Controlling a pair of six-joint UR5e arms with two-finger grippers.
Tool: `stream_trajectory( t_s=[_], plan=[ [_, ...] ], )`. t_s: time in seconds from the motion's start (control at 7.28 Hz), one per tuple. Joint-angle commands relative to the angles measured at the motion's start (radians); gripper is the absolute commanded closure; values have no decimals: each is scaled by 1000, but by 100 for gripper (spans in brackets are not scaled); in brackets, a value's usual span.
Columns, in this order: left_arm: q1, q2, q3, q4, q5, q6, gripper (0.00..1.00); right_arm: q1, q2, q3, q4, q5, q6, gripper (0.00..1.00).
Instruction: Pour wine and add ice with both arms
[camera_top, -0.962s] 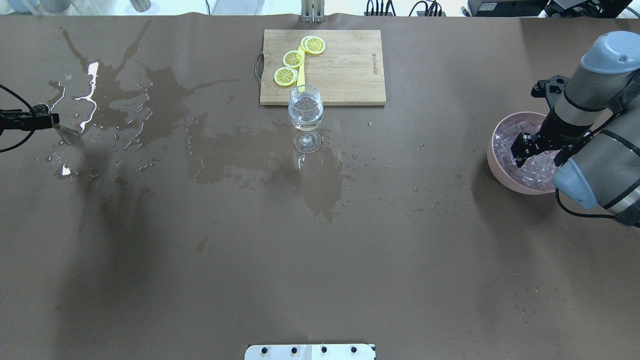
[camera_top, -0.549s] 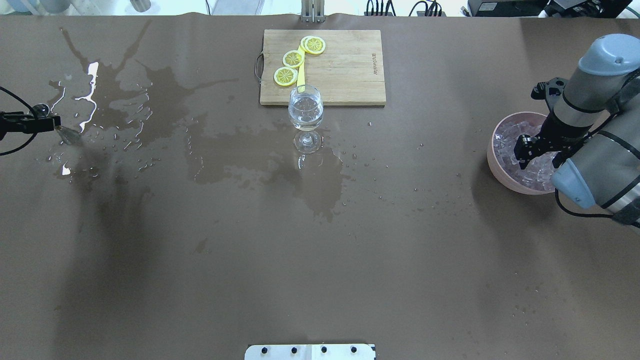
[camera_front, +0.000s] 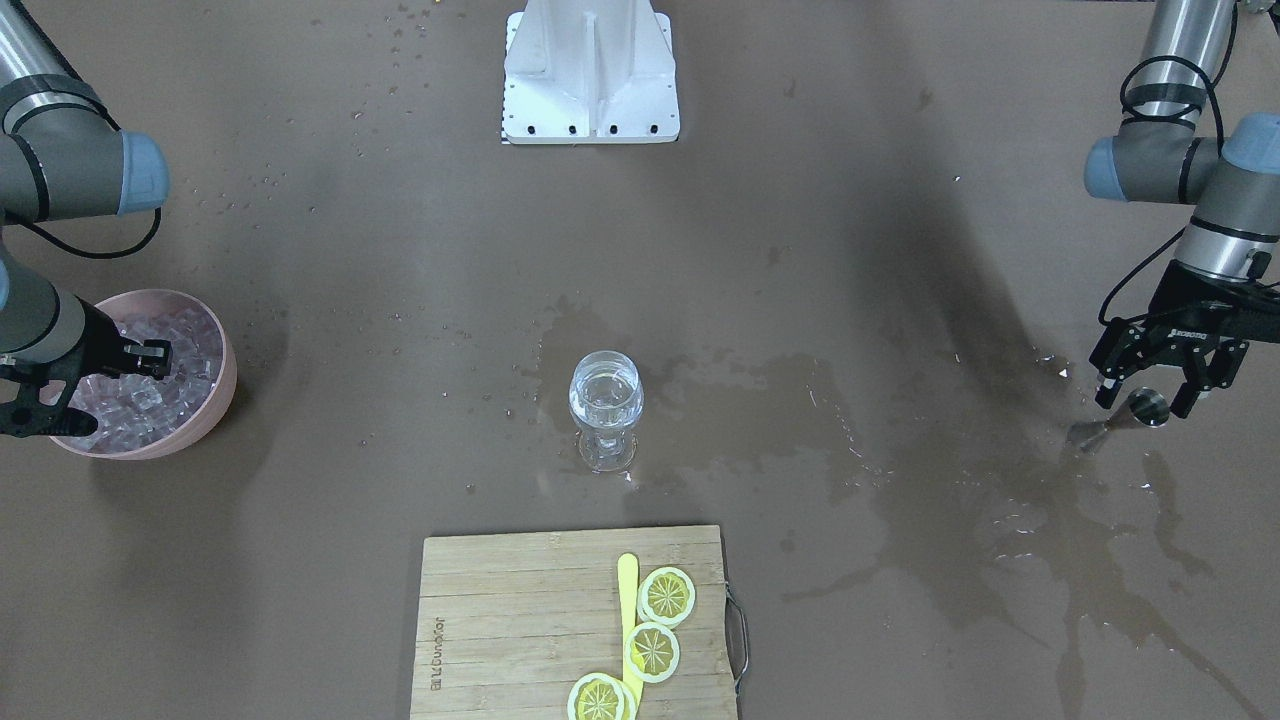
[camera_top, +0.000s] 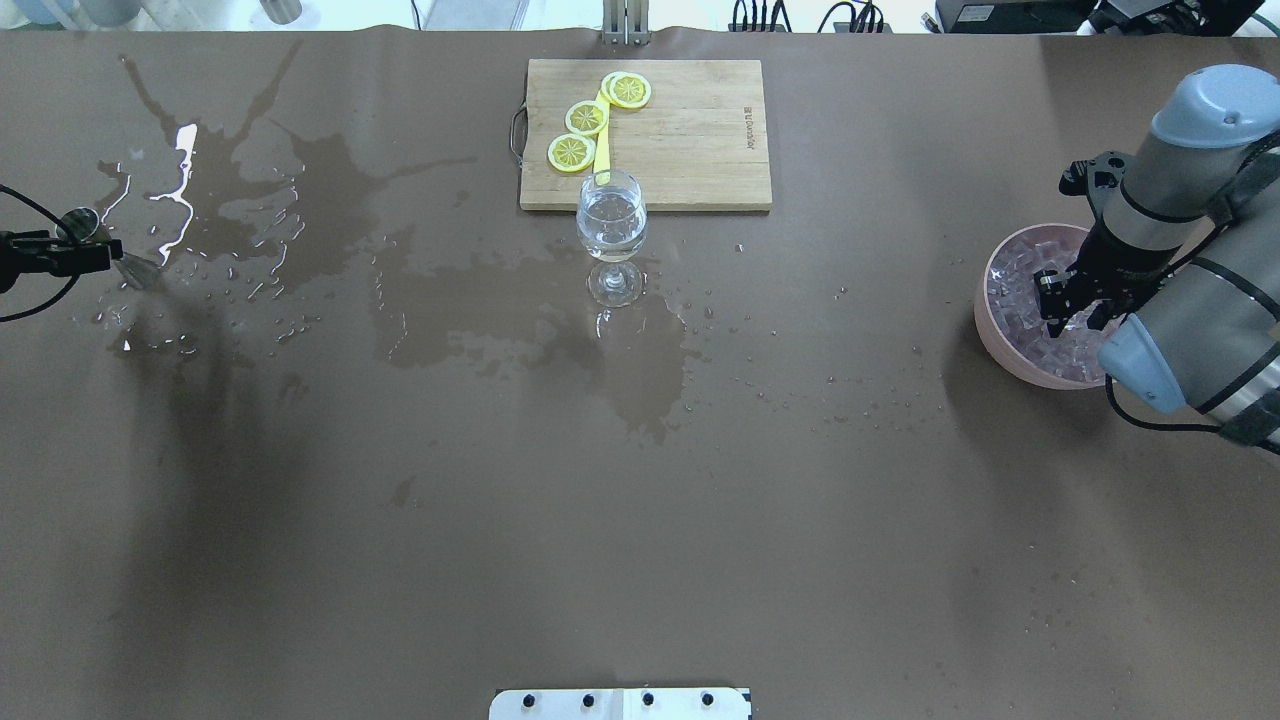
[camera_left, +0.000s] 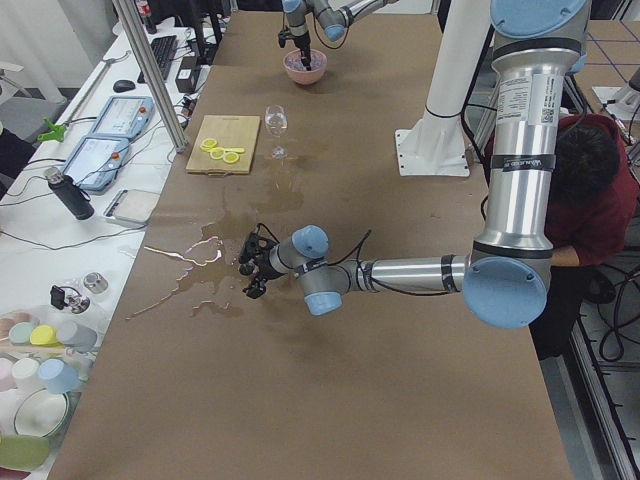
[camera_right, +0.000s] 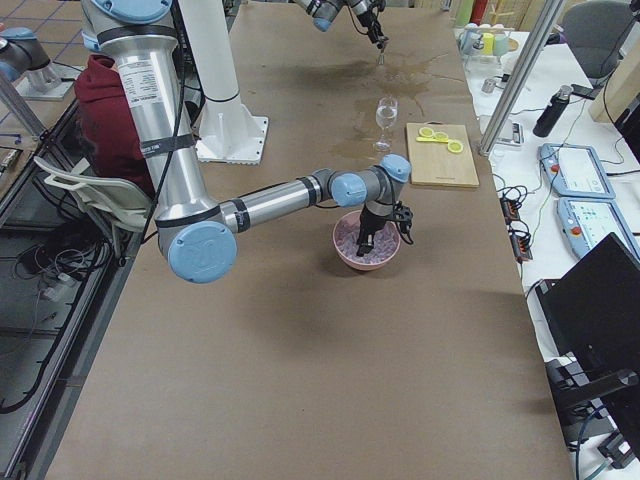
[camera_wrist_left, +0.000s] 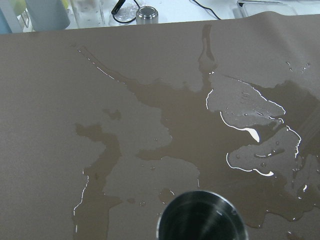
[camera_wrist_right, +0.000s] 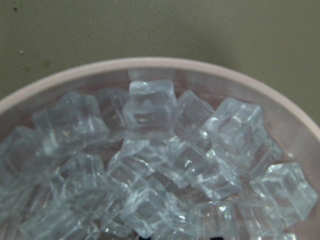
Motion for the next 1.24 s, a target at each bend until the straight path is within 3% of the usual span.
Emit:
stream_trajectory(
  t_s=[0.0,0.69,1.1],
  plan=[
    [2,-8,2,0,4,-3,2,2,3,0,0,-2,3,60],
    [20,-28,95,-109,50,-3,2,19,14,-1,-1,-34,5,65],
    [31,-30,92,-114,50,-4,2,17,16,-3,-1,-47,5,66]
  ],
)
